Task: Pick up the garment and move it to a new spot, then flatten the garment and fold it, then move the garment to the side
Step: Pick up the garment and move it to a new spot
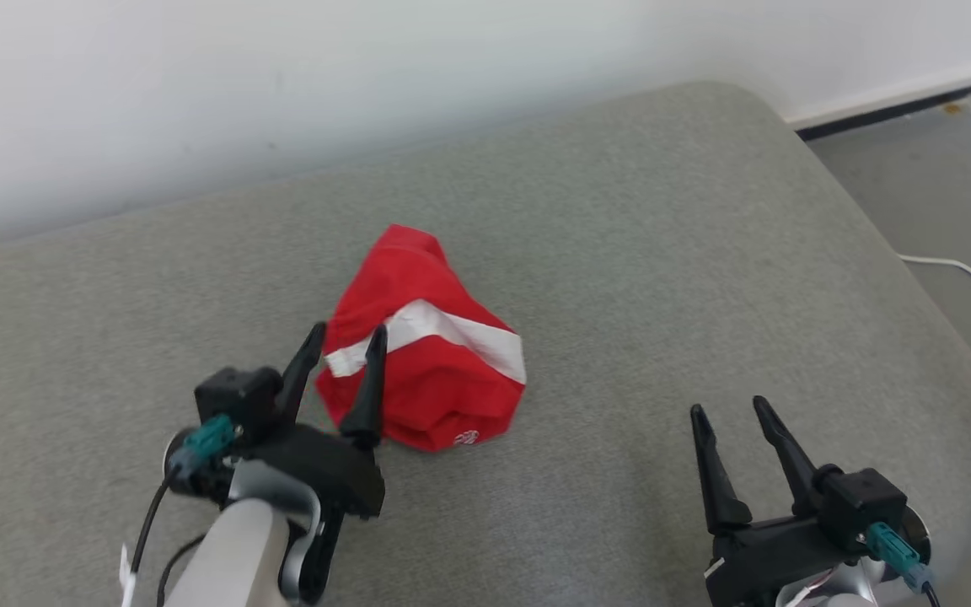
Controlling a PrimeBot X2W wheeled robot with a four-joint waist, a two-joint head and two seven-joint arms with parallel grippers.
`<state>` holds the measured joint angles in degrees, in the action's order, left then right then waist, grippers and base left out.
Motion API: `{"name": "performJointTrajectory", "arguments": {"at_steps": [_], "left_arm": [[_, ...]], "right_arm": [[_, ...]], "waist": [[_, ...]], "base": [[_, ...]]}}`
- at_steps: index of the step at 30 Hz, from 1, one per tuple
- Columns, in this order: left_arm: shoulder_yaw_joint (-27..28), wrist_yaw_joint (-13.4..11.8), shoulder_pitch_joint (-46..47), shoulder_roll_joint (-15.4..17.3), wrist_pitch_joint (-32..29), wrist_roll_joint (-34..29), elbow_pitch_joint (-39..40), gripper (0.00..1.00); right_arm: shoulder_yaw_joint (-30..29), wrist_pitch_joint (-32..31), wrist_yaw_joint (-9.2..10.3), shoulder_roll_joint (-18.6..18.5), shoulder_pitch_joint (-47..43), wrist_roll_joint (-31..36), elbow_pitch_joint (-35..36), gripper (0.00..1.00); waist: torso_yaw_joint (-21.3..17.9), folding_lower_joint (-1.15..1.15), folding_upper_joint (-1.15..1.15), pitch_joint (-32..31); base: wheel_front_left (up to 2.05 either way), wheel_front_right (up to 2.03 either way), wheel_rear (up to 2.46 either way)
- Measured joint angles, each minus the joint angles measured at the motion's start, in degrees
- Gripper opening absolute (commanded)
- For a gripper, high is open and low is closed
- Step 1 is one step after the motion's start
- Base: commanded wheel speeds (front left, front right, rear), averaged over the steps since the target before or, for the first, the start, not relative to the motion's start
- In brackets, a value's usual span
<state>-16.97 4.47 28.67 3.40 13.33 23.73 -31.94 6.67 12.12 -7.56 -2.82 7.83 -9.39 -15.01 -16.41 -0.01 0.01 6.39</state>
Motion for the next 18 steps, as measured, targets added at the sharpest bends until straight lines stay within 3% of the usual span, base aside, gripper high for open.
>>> {"name": "performJointTrajectory", "arguments": {"at_steps": [11,18], "left_arm": [[7.8,-3.5,-17.2,1.5,1.7,-3.1,16.4,1.0],[12.2,-3.4,-26.6,0.9,1.8,-7.2,22.6,1.0]], "right_arm": [[-1.9,-1.0,0.0,0.0,-3.6,1.1,0.7,1.0],[-2.3,-0.6,0.0,0.0,-5.8,1.1,0.7,1.0]], "waist": [[8.8,0.01,0.0,-4.8],[13.2,0.01,0.0,-7.8]], "base": [[0.0,0.0,0.0],[0.0,0.0,0.0]]}}
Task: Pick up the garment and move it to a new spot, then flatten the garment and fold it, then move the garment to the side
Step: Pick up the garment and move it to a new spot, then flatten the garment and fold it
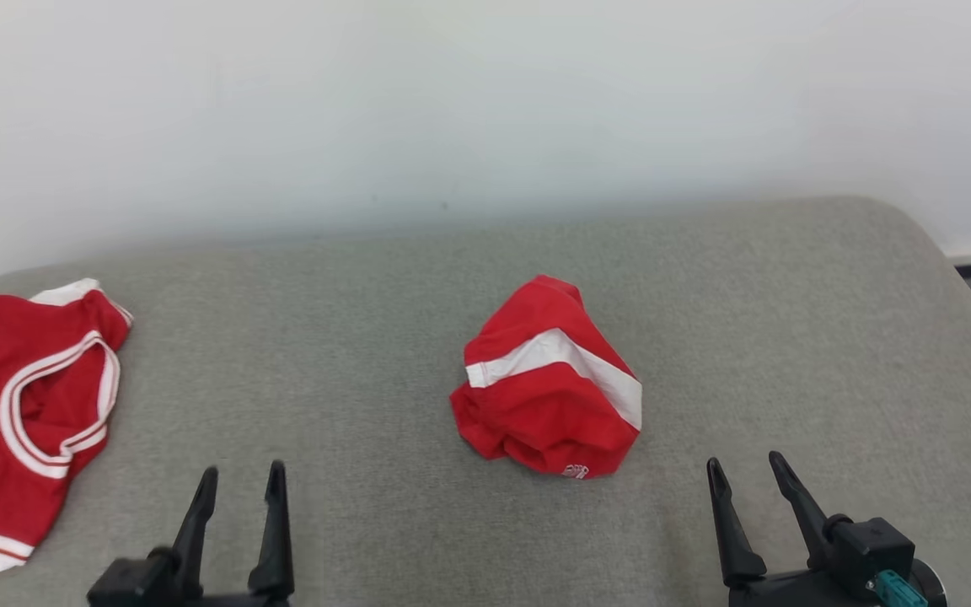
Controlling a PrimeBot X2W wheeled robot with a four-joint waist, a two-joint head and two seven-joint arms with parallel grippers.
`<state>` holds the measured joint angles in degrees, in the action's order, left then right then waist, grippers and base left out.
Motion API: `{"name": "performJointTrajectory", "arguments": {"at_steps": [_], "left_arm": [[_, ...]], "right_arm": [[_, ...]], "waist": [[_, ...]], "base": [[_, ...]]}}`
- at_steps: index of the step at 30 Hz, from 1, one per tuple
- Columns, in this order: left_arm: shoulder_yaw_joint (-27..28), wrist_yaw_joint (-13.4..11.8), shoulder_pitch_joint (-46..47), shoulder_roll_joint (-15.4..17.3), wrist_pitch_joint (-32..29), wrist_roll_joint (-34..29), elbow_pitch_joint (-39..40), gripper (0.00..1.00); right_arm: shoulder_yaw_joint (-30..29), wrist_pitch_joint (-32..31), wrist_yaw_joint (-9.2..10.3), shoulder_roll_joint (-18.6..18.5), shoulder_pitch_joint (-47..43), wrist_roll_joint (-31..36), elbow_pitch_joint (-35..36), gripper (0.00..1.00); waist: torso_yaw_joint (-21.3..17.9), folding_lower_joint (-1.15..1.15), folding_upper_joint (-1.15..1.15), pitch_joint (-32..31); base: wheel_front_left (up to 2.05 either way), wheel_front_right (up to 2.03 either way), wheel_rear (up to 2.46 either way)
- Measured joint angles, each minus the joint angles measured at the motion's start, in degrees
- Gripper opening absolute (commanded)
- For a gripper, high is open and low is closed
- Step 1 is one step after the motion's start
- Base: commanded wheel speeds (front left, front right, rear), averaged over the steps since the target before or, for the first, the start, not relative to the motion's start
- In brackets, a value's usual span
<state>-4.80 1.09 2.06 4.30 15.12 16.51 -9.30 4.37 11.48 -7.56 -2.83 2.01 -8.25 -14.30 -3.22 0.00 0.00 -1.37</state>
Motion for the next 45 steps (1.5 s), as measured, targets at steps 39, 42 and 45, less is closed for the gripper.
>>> {"name": "performJointTrajectory", "arguments": {"at_steps": [39,42,45], "left_arm": [[0.1,5.5,8.4,-1.3,-7.2,1.7,-9.3,1.0],[-0.8,5.3,12.8,-1.4,-11.9,5.2,-14.3,1.0],[-1.9,5.0,17.2,-1.4,-14.0,7.8,-18.2,1.0]], "right_arm": [[1.4,-0.7,0.0,0.0,0.3,0.5,0.4,1.0],[2.4,-0.7,0.0,0.0,0.8,0.5,0.4,1.0],[3.4,-0.6,0.0,0.0,1.8,0.2,0.3,1.0]], "waist": [[-2.0,-0.01,0.0,-0.6],[-3.9,-0.01,0.0,0.2],[-6.2,-0.01,0.0,1.0]], "base": [[0.0,0.0,0.0],[0.0,0.0,0.0],[0.0,0.0,0.0]]}}
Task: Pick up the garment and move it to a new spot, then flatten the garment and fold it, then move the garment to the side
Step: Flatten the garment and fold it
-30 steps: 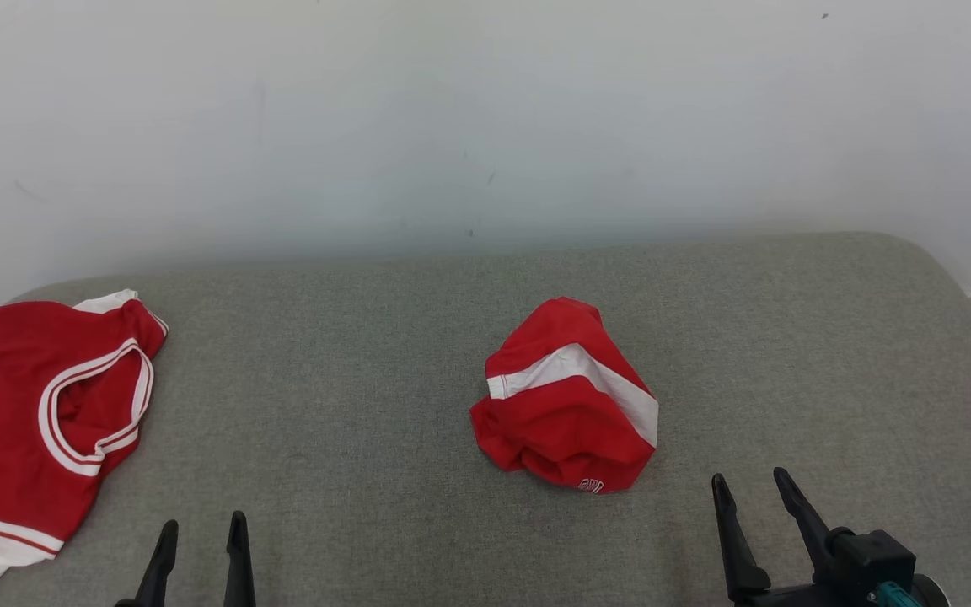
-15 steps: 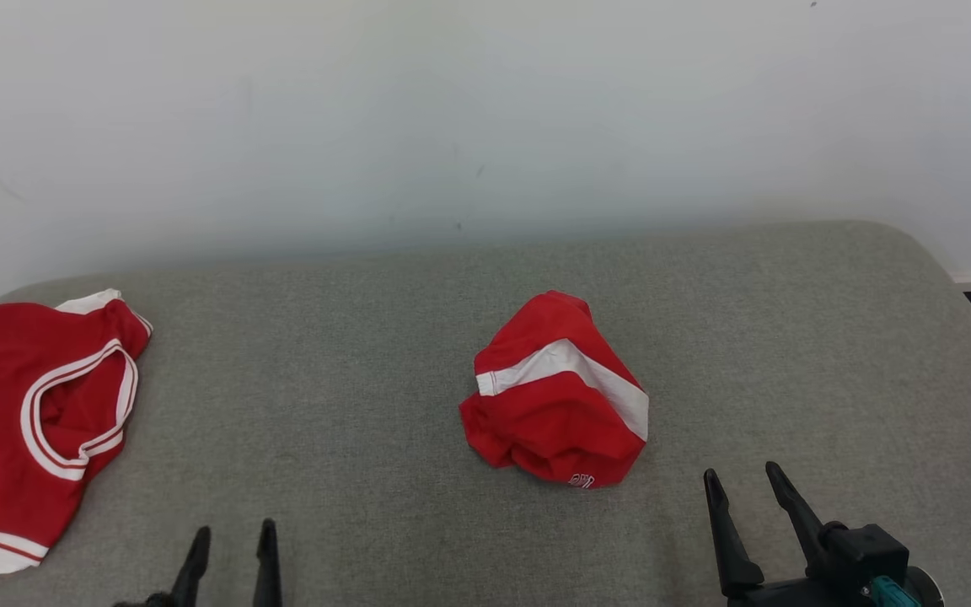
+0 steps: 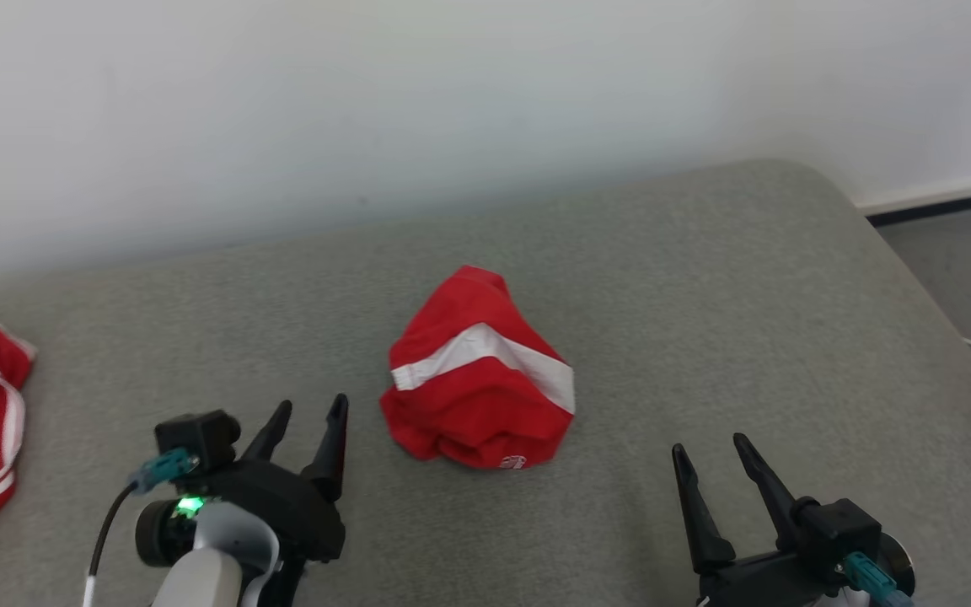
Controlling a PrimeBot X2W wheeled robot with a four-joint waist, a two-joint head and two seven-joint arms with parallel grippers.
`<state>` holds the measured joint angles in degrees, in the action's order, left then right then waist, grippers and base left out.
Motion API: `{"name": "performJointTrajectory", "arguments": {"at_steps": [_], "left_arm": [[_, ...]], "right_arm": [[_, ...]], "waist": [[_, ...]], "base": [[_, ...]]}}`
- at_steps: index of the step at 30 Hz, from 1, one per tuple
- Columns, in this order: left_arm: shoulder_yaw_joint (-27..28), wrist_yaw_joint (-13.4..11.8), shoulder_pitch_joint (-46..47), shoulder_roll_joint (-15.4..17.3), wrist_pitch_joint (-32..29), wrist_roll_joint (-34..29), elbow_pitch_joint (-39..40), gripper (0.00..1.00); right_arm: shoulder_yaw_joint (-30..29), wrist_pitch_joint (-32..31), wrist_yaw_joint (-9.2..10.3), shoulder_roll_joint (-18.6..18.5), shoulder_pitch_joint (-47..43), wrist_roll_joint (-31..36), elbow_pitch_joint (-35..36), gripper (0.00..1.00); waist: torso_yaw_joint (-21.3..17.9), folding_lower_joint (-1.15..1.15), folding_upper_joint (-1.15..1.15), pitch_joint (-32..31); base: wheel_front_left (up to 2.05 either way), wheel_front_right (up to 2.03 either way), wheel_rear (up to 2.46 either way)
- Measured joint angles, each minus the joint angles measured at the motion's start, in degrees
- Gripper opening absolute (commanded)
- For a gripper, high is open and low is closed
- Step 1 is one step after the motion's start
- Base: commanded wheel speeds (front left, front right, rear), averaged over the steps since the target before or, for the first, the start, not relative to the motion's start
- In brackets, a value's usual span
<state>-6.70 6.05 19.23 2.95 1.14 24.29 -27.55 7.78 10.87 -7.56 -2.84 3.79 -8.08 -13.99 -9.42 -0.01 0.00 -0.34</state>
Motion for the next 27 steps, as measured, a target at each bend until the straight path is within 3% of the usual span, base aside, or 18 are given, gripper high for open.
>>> {"name": "performJointTrajectory", "arguments": {"at_steps": [6,11,21,23,27], "left_arm": [[-3.5,-0.2,4.6,-0.1,-2.8,4.9,-6.0,1.0],[-3.3,-3.0,6.8,-0.2,-2.5,6.7,-9.5,1.0],[-3.3,-1.9,10.4,-0.1,-1.6,11.2,-11.4,1.0],[-3.8,-1.3,10.9,-0.1,-1.6,11.2,-11.4,0.0],[-5.7,0.1,12.0,-0.1,-1.4,12.1,-11.1,0.0]], "right_arm": [[1.5,0.8,0.0,0.0,1.1,-1.3,-0.7,1.0],[2.6,1.5,0.0,0.0,2.1,-3.0,-1.6,1.0],[2.5,2.8,0.0,0.0,2.8,-3.5,-3.0,1.0],[2.7,2.8,0.0,0.0,2.9,-3.8,-3.3,1.0],[2.9,3.1,0.0,0.0,3.0,-4.0,-3.6,1.0]], "waist": [[-4.7,0.0,0.0,1.8],[-8.0,0.0,0.0,3.4],[-11.0,0.0,0.0,5.7],[-10.9,0.0,0.0,5.5],[-10.7,0.0,0.0,5.2]], "base": [[0.0,0.0,0.0],[0.0,0.0,0.0],[0.0,0.0,0.0],[0.0,0.0,0.0],[0.0,0.0,0.0]]}}
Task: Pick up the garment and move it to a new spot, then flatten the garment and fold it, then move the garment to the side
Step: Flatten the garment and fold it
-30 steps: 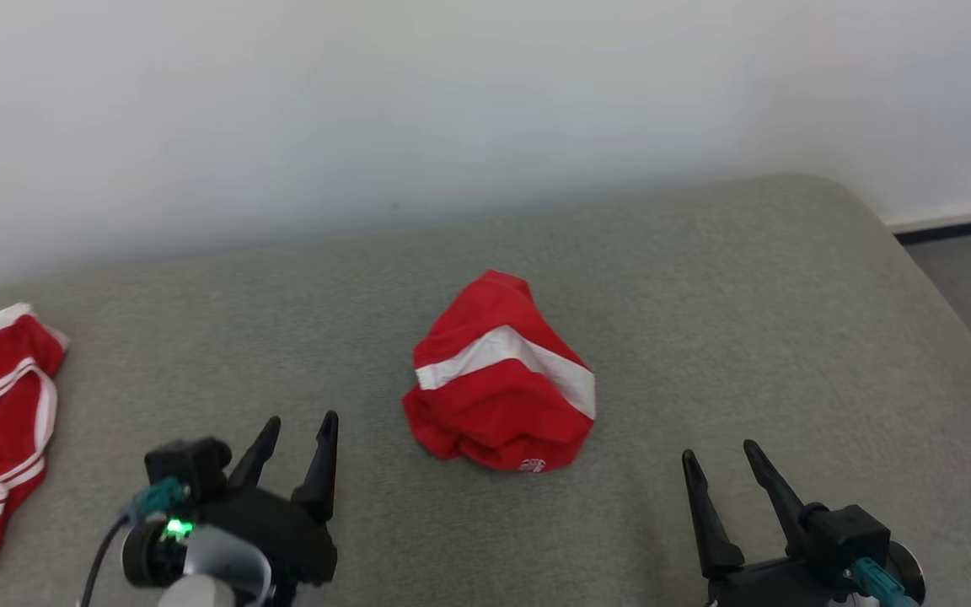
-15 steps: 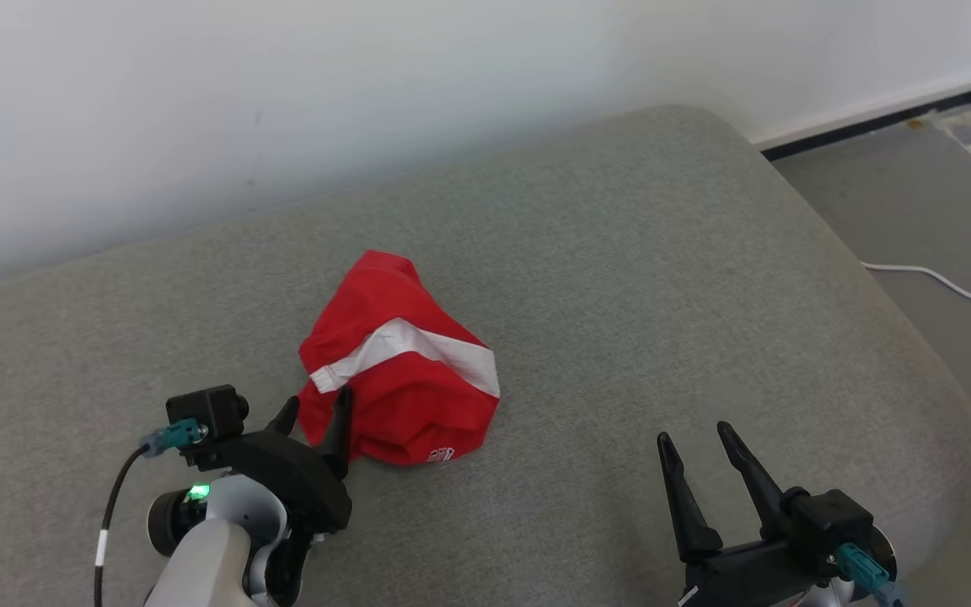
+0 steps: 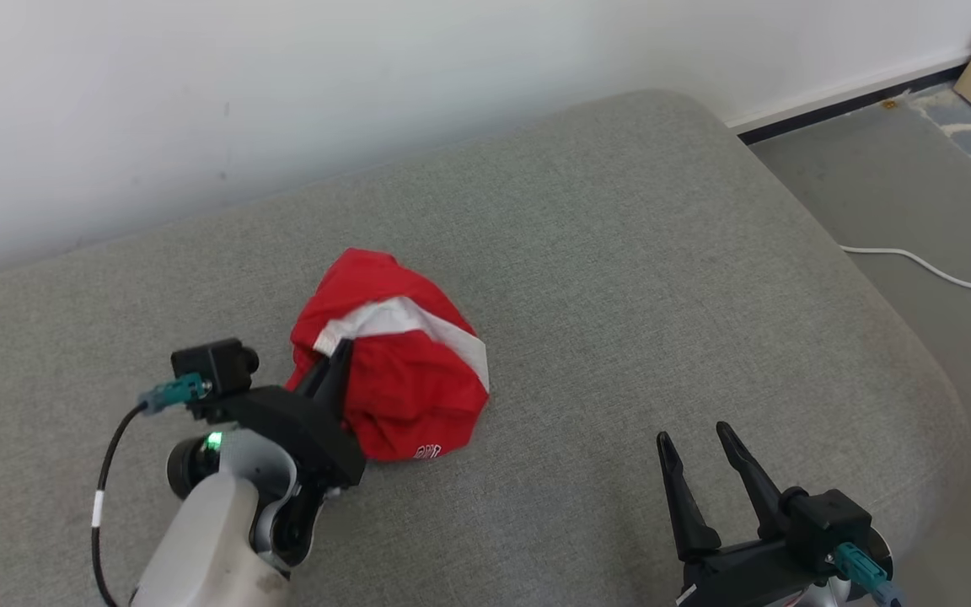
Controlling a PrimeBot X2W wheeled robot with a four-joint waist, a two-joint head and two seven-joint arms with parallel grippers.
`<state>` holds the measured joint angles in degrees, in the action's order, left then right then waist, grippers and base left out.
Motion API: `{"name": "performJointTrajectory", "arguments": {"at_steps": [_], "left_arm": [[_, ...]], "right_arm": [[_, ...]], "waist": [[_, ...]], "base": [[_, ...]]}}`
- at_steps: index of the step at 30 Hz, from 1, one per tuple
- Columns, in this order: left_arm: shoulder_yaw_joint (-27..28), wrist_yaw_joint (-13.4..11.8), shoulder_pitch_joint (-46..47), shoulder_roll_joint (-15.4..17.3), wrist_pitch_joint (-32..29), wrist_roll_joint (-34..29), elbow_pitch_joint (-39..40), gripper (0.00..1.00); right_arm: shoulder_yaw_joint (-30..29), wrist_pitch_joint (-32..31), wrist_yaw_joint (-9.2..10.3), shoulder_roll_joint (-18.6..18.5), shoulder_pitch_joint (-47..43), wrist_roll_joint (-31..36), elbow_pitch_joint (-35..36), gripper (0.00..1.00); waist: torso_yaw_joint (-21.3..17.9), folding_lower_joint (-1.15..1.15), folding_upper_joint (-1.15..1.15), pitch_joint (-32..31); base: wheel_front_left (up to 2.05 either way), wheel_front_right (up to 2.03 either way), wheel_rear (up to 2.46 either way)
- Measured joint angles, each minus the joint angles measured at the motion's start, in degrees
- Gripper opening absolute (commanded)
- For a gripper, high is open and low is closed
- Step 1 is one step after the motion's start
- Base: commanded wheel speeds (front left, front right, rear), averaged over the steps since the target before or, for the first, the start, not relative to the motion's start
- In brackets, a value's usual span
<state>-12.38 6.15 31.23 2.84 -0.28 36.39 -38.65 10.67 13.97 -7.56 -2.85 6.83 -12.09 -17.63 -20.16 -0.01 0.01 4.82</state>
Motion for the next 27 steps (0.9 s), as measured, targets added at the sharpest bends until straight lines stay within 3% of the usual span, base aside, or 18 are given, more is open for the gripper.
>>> {"name": "performJointTrajectory", "arguments": {"at_steps": [9,17,21,25,27], "left_arm": [[-10.1,0.9,9.8,0.1,6.4,-4.4,5.0,0.0],[-22.6,1.4,18.9,-0.1,12.4,3.9,14.2,0.0],[-26.7,1.4,18.2,0.9,12.8,4.7,12.9,0.0],[-28.6,1.4,12.0,4.7,11.9,5.4,7.8,0.0],[-28.6,0.2,9.9,6.5,11.9,5.2,4.9,0.0]], "right_arm": [[-0.1,0.2,0.0,0.0,0.1,0.3,-0.6,1.0],[-0.4,-0.3,0.0,0.0,-0.4,0.7,-0.4,1.0],[-1.2,-0.5,0.0,0.0,-1.2,1.1,-0.1,1.0],[-1.3,-0.9,0.0,0.0,-1.8,1.2,0.3,1.0],[-1.2,-1.2,0.0,0.0,-2.2,1.2,0.4,1.0]], "waist": [[0.7,0.01,0.0,-1.1],[0.9,0.01,0.0,-2.0],[2.0,0.01,0.0,-2.1],[4.0,0.01,0.0,-2.2],[5.3,0.01,0.0,-2.3]], "base": [[0.0,0.0,0.0],[0.0,0.0,0.0],[0.0,0.0,0.0],[0.0,0.0,0.0],[0.0,0.0,0.0]]}}
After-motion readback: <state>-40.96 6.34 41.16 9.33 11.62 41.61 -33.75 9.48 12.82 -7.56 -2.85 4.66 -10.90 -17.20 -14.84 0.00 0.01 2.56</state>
